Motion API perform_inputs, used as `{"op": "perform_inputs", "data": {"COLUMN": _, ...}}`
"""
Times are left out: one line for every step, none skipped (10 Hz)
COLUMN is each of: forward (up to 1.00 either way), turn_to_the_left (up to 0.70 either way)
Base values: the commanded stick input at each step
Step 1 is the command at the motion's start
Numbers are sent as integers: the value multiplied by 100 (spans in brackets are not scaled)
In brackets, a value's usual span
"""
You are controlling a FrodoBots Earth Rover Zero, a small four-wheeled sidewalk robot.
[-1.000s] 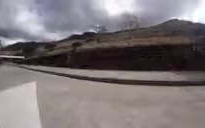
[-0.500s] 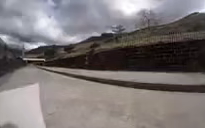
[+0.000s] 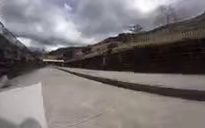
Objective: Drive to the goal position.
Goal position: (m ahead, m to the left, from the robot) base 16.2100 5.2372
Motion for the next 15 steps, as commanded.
{"op": "perform_inputs", "data": {"forward": 100, "turn_to_the_left": 27}}
{"op": "perform_inputs", "data": {"forward": 100, "turn_to_the_left": 27}}
{"op": "perform_inputs", "data": {"forward": 100, "turn_to_the_left": 27}}
{"op": "perform_inputs", "data": {"forward": 100, "turn_to_the_left": 27}}
{"op": "perform_inputs", "data": {"forward": 100, "turn_to_the_left": 27}}
{"op": "perform_inputs", "data": {"forward": 100, "turn_to_the_left": 27}}
{"op": "perform_inputs", "data": {"forward": 100, "turn_to_the_left": 27}}
{"op": "perform_inputs", "data": {"forward": 100, "turn_to_the_left": 27}}
{"op": "perform_inputs", "data": {"forward": 100, "turn_to_the_left": 27}}
{"op": "perform_inputs", "data": {"forward": 100, "turn_to_the_left": 27}}
{"op": "perform_inputs", "data": {"forward": 100, "turn_to_the_left": 27}}
{"op": "perform_inputs", "data": {"forward": 100, "turn_to_the_left": 27}}
{"op": "perform_inputs", "data": {"forward": 100, "turn_to_the_left": 0}}
{"op": "perform_inputs", "data": {"forward": 100, "turn_to_the_left": 0}}
{"op": "perform_inputs", "data": {"forward": 100, "turn_to_the_left": 0}}
